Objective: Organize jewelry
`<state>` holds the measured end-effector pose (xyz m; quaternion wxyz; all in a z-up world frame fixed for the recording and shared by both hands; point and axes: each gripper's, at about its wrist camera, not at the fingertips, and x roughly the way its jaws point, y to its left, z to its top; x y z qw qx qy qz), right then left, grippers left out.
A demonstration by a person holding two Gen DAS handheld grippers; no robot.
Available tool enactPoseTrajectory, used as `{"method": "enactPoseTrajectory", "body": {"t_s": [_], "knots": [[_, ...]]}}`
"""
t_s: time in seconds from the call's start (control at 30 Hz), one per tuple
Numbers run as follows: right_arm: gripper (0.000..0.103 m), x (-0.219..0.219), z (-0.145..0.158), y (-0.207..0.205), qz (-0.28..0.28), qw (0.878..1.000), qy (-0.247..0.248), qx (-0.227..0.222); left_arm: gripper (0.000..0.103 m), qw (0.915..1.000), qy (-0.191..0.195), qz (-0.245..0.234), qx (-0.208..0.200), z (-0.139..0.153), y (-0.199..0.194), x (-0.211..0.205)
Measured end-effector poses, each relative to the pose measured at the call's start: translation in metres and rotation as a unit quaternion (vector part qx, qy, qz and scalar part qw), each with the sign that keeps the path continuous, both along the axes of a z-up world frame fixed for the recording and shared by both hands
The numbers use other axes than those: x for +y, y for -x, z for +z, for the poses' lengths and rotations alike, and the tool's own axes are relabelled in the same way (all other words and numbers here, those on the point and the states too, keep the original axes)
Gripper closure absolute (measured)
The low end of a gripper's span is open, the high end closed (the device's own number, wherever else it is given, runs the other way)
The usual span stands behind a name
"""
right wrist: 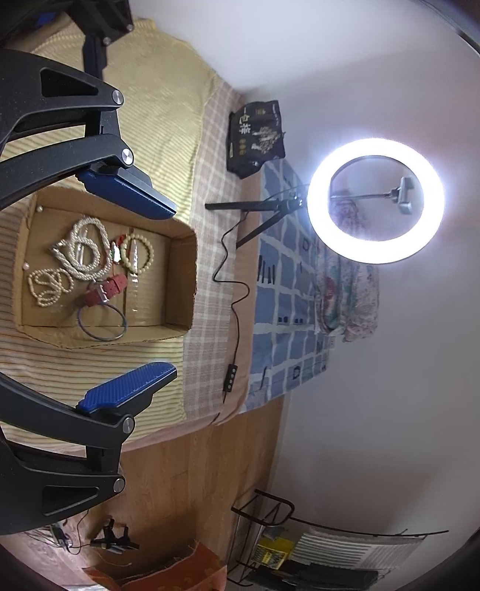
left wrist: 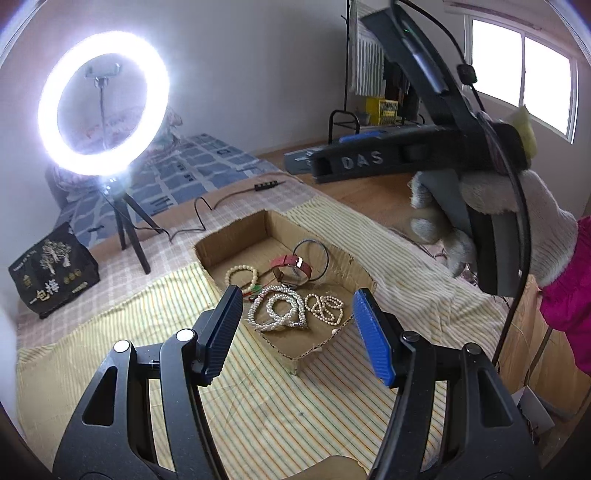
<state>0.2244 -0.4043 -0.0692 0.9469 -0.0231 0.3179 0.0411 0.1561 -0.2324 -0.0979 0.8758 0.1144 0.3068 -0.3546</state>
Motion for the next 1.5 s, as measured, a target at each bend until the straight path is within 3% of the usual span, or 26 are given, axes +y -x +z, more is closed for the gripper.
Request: {"method": "enactPoseTrajectory", "body": {"t_s": [0.13,0.23,0.4,0.57,0.77,0.97,1.5], "knots": [[0.023,0.006,0.013,0.026,-0.010,1.000,-0.002,-0.004,0.037,0.9998,0.011,0.009,-0.011,0.014,0.014,0.015],[0.023,0.010,0.022,0.045,-0.022,1.000,-0.002,-0.014,0.028,0.9993,0.022,0.019,-0.024,0.027,0.027,0.028],[0.019,0.017,0.037,0.085,-0.056,0.998,-0.008,-0.035,0.025,0.9973,0.047,0.035,-0.043,0.046,0.051,0.050],[0.019,0.024,0.048,0.121,-0.083,0.995,-0.005,-0.055,0.013,0.9948,0.060,0.053,-0.064,0.057,0.073,0.067],[0.012,0.038,0.051,0.154,-0.103,0.991,0.013,-0.082,0.007,0.9926,0.065,0.069,-0.076,0.057,0.092,0.080],[0.011,0.059,0.049,0.179,-0.107,0.987,0.047,-0.109,0.005,0.9920,0.060,0.082,-0.074,0.052,0.096,0.086],[0.011,0.075,0.037,0.197,-0.111,0.985,0.051,-0.123,0.000,0.9869,0.057,0.135,-0.068,0.040,0.093,0.104]]}}
